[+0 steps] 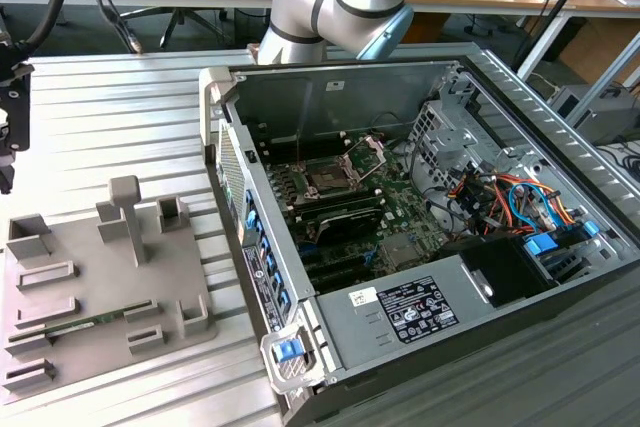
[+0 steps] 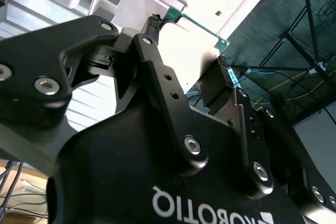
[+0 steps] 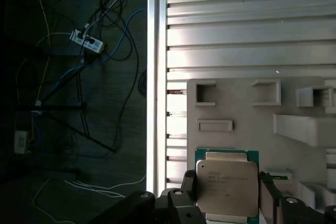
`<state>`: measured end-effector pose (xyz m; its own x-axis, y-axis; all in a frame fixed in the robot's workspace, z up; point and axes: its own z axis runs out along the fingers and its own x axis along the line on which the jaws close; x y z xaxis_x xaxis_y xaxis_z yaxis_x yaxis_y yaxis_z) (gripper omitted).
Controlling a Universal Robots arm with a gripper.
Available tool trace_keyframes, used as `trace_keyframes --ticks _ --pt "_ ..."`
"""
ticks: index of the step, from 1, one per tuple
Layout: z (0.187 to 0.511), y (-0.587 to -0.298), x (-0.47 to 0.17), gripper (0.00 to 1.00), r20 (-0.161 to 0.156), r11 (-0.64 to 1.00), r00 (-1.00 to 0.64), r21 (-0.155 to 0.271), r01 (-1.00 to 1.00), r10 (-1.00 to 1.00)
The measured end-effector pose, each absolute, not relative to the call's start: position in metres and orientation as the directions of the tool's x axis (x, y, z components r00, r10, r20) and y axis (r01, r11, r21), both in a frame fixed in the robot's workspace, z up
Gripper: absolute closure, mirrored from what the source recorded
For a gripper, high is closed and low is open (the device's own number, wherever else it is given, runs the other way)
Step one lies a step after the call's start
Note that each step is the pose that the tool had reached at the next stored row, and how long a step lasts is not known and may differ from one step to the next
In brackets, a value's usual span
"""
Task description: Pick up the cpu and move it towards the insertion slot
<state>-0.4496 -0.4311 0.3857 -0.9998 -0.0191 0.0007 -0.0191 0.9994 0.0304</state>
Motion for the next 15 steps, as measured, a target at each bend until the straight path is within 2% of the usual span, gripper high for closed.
trace_keyframes --ticks 15 --pt "0.398 -0.431 -0.45 0.45 0.001 0.999 -1.0 0.03 -0.019 -0.019"
